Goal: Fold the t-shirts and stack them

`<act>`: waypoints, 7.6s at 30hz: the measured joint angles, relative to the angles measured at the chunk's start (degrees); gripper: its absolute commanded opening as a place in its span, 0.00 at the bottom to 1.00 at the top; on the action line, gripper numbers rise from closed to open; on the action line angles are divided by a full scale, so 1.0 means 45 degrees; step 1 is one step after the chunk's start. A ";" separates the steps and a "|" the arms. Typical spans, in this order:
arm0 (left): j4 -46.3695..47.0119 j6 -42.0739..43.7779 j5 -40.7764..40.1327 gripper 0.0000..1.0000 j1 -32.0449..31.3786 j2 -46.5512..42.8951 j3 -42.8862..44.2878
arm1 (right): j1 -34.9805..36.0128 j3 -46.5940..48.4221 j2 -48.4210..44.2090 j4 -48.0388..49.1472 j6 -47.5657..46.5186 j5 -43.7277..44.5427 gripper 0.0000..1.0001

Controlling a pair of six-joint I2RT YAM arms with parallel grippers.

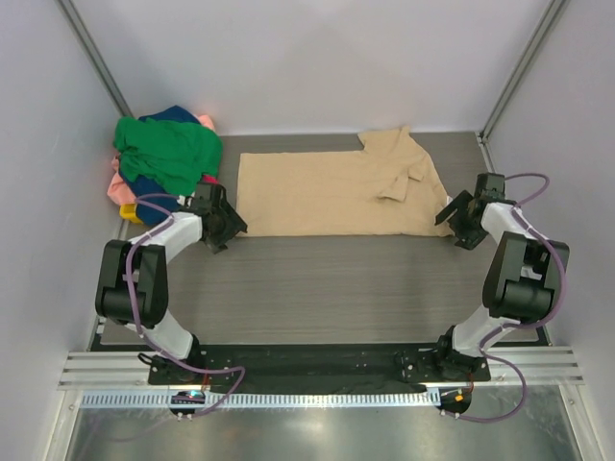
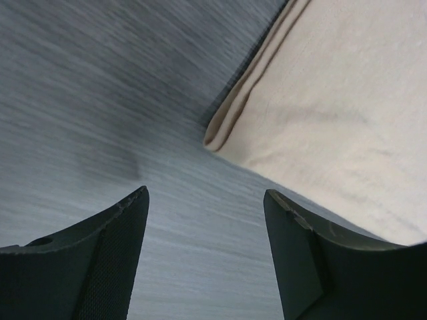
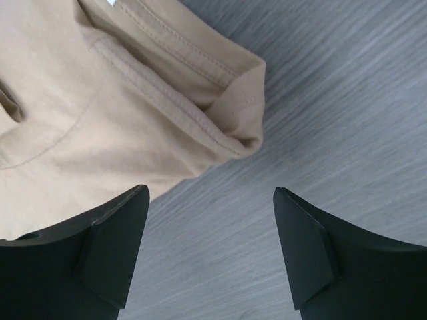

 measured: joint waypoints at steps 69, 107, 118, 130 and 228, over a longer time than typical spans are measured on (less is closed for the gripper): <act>-0.5523 0.1613 0.0622 0.73 -0.0369 -1.0457 -0.1336 | 0.2900 0.6489 0.0447 -0.1783 -0.0976 -0.0112 0.93; -0.5790 0.3045 0.0238 0.73 -0.0369 -1.1404 -0.1287 | 0.4838 1.9686 1.4445 -0.0112 -0.4167 0.3211 0.38; -0.5523 0.2866 -0.0646 0.54 -0.0369 -0.9505 -0.1234 | 0.4828 1.9186 1.4236 0.0272 -0.3949 0.2079 0.01; -0.2705 0.2293 -0.1443 0.47 -0.0583 -0.1151 0.3837 | 0.4896 1.3687 0.9408 -0.0403 -0.3162 0.0821 0.01; -0.2934 0.1321 -0.2871 0.00 -0.0350 0.2210 0.4308 | 0.5037 0.0942 -0.4148 0.0515 -0.2050 0.1258 0.01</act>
